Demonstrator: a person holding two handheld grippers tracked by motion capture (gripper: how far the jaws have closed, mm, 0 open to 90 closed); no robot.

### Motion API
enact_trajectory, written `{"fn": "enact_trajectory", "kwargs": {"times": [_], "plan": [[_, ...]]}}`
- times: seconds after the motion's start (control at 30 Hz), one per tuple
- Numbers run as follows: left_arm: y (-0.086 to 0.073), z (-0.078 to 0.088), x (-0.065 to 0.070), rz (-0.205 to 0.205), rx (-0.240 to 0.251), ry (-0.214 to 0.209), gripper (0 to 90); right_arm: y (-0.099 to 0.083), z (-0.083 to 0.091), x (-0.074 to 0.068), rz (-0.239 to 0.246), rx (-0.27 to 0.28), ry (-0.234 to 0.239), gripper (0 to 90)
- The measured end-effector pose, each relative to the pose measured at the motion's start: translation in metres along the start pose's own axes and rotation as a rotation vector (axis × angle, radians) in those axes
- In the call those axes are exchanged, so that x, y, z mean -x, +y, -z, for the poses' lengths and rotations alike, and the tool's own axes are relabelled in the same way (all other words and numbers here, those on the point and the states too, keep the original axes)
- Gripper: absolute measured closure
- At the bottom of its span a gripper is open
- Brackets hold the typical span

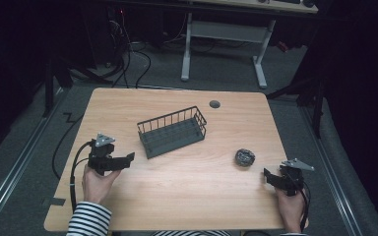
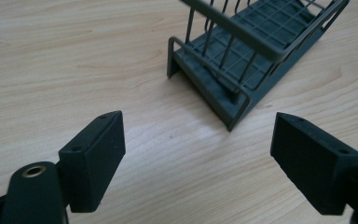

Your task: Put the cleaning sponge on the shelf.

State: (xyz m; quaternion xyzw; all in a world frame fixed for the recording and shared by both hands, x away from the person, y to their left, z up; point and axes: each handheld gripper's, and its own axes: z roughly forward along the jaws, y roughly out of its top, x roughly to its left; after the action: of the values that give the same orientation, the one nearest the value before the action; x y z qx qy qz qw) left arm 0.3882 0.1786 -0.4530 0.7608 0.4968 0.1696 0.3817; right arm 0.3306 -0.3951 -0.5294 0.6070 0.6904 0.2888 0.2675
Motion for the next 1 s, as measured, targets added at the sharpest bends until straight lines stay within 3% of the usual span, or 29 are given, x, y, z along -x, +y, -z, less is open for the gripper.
{"fn": "enact_trajectory", "kwargs": {"times": [0.47,0.73,1.0], "plan": [[0.045,-0.006,0.007,-0.018,-0.024,-0.041,17.8,0.000,0.000,0.000,0.001,0.000,0.001,30.3],[0.065,-0.019,0.015,-0.054,-0.064,-0.042,18.0,0.000,0.000,0.000,-0.002,-0.001,0.001,30.2],[0.077,-0.040,0.015,-0.067,-0.119,-0.005,18.2,0.000,0.000,0.000,-0.001,0.000,0.003,30.1]]}}
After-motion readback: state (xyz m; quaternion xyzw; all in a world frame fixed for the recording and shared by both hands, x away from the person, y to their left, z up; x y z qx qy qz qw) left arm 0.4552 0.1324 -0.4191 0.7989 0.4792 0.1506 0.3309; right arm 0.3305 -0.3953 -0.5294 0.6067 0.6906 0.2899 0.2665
